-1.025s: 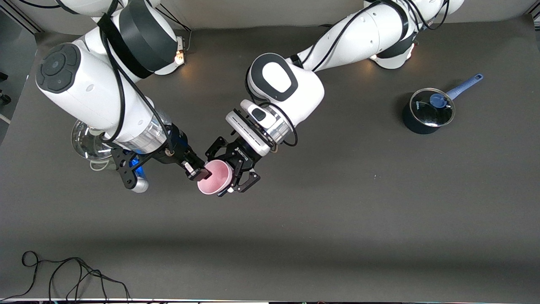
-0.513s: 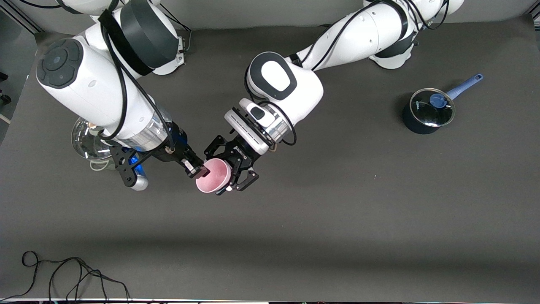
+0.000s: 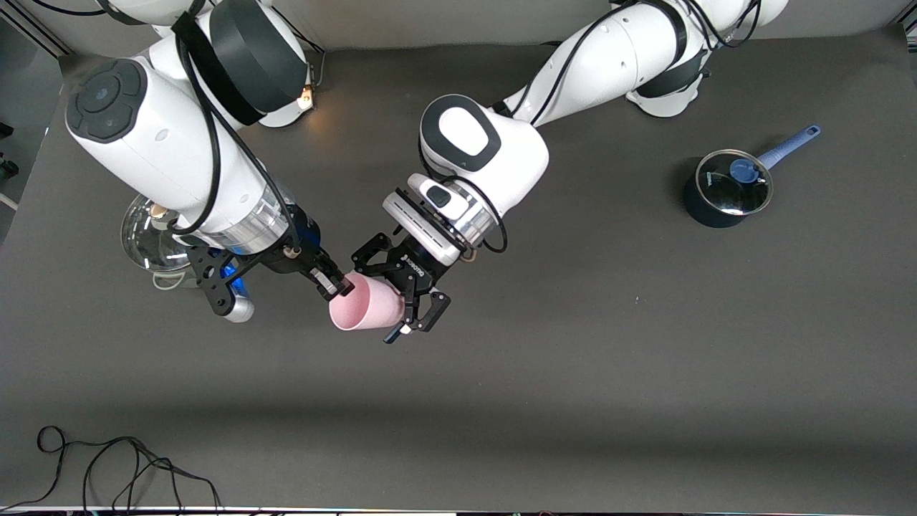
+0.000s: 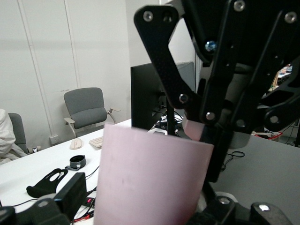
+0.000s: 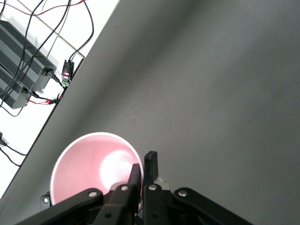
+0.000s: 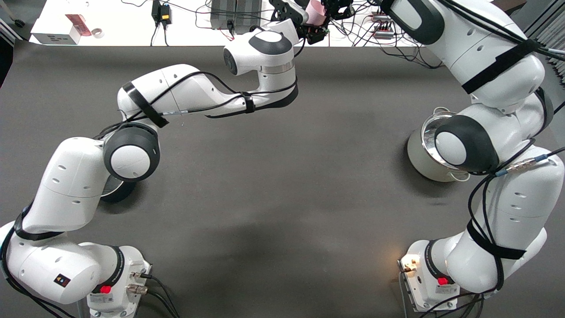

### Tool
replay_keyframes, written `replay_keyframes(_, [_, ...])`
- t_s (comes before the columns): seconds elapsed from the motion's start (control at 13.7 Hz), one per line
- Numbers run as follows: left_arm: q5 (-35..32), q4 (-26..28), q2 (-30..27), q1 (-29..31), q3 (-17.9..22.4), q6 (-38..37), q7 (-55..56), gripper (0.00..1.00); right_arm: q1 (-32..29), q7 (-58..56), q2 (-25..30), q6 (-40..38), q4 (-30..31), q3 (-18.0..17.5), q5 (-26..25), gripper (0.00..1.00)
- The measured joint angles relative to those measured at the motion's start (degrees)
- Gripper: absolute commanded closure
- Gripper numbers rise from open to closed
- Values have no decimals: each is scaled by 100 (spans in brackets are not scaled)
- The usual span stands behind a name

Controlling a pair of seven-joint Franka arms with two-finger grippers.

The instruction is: Transfer pink cup from left to right arm

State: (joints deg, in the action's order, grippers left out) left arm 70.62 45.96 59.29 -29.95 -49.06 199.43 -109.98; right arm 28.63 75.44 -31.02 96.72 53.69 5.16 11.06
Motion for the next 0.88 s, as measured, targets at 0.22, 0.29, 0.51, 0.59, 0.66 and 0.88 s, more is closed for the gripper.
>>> replay_keyframes(0.22, [-5,0,-2,-3,12,0,26,0,0,0,-2,2,-6,-11,-22,100])
replay_keyframes(0.29, [-6,0,-2,-3,12,0,34,0,0,0,-2,2,-7,-13,-26,100])
replay_keyframes(0.51, [-15,0,-2,-4,13,0,42,0,0,-6,-2,2,-12,-15,-34,100])
replay_keyframes(0.59, [-18,0,-3,-4,14,0,43,0,1,-31,-2,2,-15,-17,-48,100])
replay_keyframes(0.66, [-18,0,-3,-5,18,-1,44,0,2,-99,-2,2,-24,-22,-91,100])
replay_keyframes(0.88, [-93,4,-3,-14,59,-4,45,0,-30,-291,-3,12,-92,-9,-176,100])
